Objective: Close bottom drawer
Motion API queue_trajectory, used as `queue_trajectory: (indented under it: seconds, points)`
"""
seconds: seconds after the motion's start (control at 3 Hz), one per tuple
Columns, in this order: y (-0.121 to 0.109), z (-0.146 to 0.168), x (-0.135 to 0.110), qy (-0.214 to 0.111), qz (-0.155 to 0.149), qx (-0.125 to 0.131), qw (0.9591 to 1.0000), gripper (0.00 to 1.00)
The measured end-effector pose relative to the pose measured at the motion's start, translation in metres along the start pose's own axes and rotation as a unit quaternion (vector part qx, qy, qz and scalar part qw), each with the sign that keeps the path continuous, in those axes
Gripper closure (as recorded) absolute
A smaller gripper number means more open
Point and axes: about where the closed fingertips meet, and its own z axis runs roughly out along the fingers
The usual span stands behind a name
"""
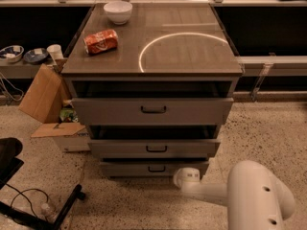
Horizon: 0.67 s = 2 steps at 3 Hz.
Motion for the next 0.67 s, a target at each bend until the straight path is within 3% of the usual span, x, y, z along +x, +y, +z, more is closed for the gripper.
queue_trajectory:
  seconds: [0.33, 0.67]
  points:
    - [-0.002, -0.064, 0.046, 0.034, -0.01, 0.016, 0.9992, 1.0]
    - [-0.004, -0.147, 0.104, 0.069, -0.026, 0.012, 0.9972, 1.0]
